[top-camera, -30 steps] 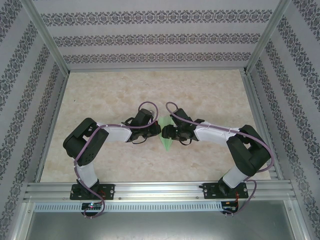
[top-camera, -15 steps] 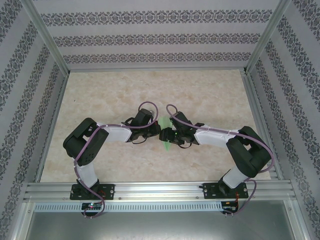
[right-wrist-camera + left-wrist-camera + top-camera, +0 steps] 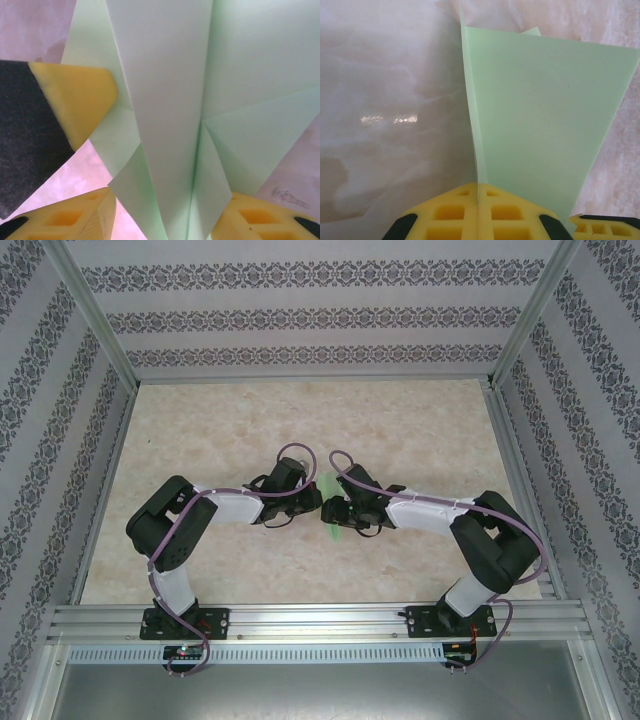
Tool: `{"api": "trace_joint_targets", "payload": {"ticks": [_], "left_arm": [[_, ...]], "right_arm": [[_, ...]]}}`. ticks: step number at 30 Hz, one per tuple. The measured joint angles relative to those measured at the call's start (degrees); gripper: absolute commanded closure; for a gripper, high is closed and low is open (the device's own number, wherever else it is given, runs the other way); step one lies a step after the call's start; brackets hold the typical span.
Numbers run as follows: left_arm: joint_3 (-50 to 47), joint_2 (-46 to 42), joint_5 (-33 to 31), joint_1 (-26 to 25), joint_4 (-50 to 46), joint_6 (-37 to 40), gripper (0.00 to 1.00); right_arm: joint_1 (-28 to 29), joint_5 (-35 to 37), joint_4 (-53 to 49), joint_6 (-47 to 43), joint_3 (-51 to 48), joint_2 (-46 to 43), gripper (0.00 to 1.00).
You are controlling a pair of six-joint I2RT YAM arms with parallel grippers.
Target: Fold a paper plane with a square sheet of paper (pick it up from the middle)
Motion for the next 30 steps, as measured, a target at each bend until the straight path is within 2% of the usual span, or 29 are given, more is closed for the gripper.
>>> {"api": "trace_joint_targets", "payload": {"ticks": [6, 15, 22, 25, 30], "left_arm": [[0.0, 0.0, 0.1, 0.0, 0.0, 0.0, 0.95], [0.0, -1.2, -0.2, 1.1, -3.2, 0.3, 0.7], [0.0, -8.5, -3.6, 3.8, -9.4, 1.0, 0.54], [0.0, -11.1, -6.2, 5.0, -12.7, 1.4, 0.39], [-0.4, -14.4, -11.1, 6.9, -18.3, 1.8, 0.19]], "right_arm": [[0.0, 2.0, -2.0, -0.8, 2.2, 1.6, 0.57], [0.8, 5.7, -6.7, -2.0, 5.2, 2.8, 0.74], [2.3, 8.0, -9.6, -2.3, 8.8, 5.7, 0.71], [3.0, 9.3, -11.1, -2.2, 10.1, 7.0, 0.73], [3.4, 11.5, -13.2, -1.6, 11.4, 7.7, 0.82]]}}
